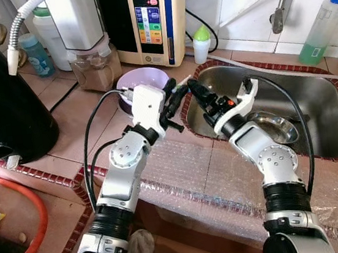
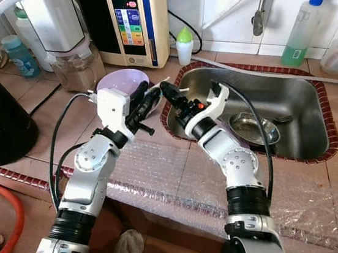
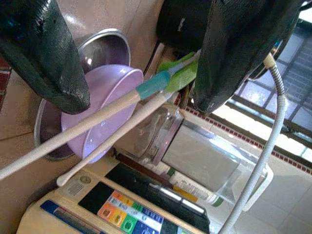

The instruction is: Kitchen organization

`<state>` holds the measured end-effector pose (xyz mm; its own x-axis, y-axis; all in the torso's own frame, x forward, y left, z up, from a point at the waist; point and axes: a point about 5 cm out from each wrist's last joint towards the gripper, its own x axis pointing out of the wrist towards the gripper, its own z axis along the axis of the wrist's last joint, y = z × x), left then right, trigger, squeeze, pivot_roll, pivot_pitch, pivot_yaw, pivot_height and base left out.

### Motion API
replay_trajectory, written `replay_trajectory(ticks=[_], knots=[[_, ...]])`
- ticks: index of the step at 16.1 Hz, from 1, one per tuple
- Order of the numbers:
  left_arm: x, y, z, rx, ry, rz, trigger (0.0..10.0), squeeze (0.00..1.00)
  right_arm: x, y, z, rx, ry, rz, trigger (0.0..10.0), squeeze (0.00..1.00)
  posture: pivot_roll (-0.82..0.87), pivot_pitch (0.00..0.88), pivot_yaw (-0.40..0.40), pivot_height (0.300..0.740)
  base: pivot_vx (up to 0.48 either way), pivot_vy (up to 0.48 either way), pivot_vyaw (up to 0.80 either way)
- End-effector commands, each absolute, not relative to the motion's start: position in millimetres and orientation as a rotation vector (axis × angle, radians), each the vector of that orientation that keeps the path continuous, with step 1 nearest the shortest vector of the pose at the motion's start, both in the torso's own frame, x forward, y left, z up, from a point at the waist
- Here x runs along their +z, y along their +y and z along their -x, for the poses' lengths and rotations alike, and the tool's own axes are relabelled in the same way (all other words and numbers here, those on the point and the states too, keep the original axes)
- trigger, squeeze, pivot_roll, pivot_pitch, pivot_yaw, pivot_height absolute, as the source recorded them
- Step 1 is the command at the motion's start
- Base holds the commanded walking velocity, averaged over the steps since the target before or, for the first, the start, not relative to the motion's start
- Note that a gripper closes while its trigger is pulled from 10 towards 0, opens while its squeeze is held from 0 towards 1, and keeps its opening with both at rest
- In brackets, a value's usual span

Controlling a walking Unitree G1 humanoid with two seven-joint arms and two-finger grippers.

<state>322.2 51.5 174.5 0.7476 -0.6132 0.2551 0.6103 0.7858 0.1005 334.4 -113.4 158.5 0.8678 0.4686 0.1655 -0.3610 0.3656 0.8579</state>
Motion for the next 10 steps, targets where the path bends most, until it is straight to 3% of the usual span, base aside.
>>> replay_trajectory(ticks=[1, 2, 10], knots=[[177.4, 49.9, -319.7, -0.687, -0.294, -0.020, 0.0, 0.00, 159.9, -114.2, -338.0, 0.513, 0.108, -1.091, 7.2, 0.00, -0.04, 0.000, 0.048, 0.740, 0.000, 0.000, 0.00], [177.0, 49.5, -319.3, -0.690, -0.293, -0.018, 0.0, 0.00, 159.9, -113.9, -340.3, 0.504, 0.111, -1.116, 0.0, 0.00, -0.04, 0.000, 0.049, 0.740, 0.000, 0.000, 0.00], [177.5, 47.6, -317.3, -0.701, -0.303, -0.001, 0.0, 0.00, 166.7, -111.2, -360.0, 0.423, 0.080, -1.243, 0.0, 0.00, -0.04, 0.000, 0.047, 0.740, 0.000, 0.000, 0.00]])
